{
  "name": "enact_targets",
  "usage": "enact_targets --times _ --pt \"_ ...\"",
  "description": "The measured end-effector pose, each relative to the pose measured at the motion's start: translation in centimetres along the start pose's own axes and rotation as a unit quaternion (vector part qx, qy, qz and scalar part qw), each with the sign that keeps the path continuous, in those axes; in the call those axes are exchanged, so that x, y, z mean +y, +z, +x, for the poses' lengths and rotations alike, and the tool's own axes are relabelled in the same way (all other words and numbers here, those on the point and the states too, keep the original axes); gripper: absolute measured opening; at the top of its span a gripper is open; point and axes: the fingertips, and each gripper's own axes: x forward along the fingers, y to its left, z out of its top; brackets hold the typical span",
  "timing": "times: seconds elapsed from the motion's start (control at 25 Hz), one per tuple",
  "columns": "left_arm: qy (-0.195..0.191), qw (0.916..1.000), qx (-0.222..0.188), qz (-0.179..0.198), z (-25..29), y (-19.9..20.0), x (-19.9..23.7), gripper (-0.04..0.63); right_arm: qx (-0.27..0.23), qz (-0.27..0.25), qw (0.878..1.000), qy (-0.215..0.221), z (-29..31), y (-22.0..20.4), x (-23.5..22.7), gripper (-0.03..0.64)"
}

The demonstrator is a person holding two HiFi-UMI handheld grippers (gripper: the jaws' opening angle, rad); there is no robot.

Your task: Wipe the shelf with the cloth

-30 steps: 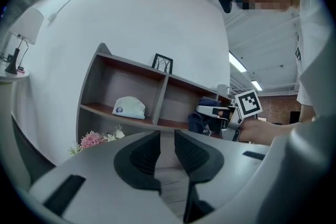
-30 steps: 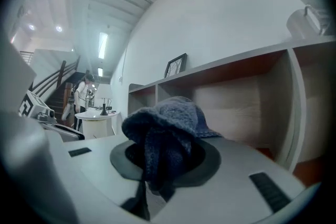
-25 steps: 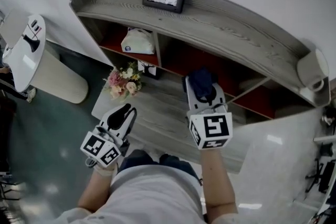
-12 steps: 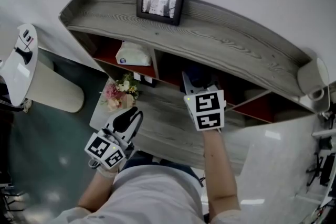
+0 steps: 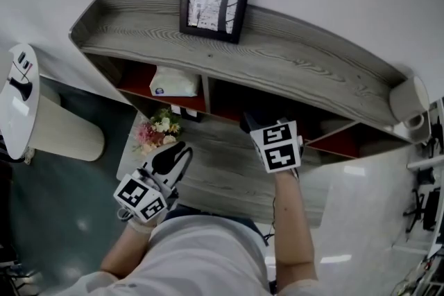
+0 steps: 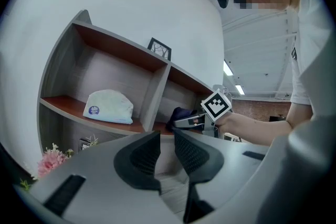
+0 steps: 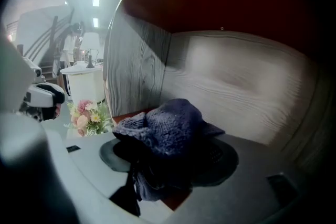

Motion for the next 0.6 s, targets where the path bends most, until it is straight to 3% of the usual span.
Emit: enact_targets --times 0.32,0.44,0.6 --pt "-0.024 0.9997 0.011 -0.002 0.4 -0.6 -0.3 0.094 0.019 0.016 0.999 -0.027 -2.6 -2.4 -1.2 0.287" --pt "-0.029 0.9995 0.012 -0.001 0.4 -0.6 -0.5 0.094 0.030 0.015 0.999 -0.036 -2.7 -3.4 -1.4 0.187" --pt "-0.028 0.9995 0.015 0.000 0.1 -0.8 -0.4 0.094 0.044 0.009 0.998 -0.033 -2.3 -4.1 -0.9 0.150"
